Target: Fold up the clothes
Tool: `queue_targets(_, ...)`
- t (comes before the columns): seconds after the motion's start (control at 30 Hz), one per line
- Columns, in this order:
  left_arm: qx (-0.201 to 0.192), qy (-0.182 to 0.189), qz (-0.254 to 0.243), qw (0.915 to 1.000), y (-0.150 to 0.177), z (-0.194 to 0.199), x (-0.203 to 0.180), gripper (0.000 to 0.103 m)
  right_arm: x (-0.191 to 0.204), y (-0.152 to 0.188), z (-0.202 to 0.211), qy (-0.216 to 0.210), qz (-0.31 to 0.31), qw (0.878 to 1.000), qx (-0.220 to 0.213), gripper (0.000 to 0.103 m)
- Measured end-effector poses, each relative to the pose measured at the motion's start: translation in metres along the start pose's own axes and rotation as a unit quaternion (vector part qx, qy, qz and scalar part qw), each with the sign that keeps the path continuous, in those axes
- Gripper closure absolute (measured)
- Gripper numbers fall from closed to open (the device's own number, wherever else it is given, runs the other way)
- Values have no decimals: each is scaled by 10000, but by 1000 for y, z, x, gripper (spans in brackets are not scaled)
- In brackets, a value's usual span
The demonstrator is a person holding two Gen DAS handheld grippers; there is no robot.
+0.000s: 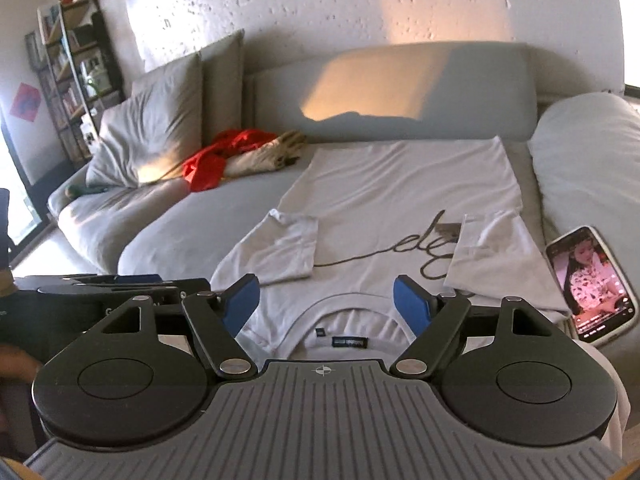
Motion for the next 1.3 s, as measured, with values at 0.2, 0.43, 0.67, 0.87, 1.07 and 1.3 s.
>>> queue_targets(0.2, 325, -10, -62, 9995, 3, -27, -4, 40, -11, -1, -18, 119, 1, 9998, 170, 23)
queue_targets(0.43, 595, 83, -230, 9979, 6, -54, -16, 39, -26, 19, -48, 264, 70, 9971, 712, 23)
queue_targets(0.67, 493, 134, -493, 9975, -7, -55, -32, 39, -32, 11, -65, 281, 133, 9973, 666, 23)
queue_targets(0.87, 453, 10, -638, 9969, -4, -38, -44, 38, -32, 11, -57, 36, -35, 9986, 530, 22)
queue_targets(1.07, 589, 78, -659, 9961, 2, -33, -63, 37, -43, 14, -41, -62, -299, 9985, 450, 22)
queue_targets(1.3, 501, 217, -785, 9954, -3, -51, -73, 37, -60, 12, -35, 206, -404, 9982, 392, 22)
Point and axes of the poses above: each gripper's, at about its wrist camera, not at the fingertips, and z roughly against the way its jaws point, x to its left, y to its underside, the point moved 9 cm from there along -z, roughly the way its jaws point, and after that the axes turned 12 degrees about -x, right-handed, at the moved point
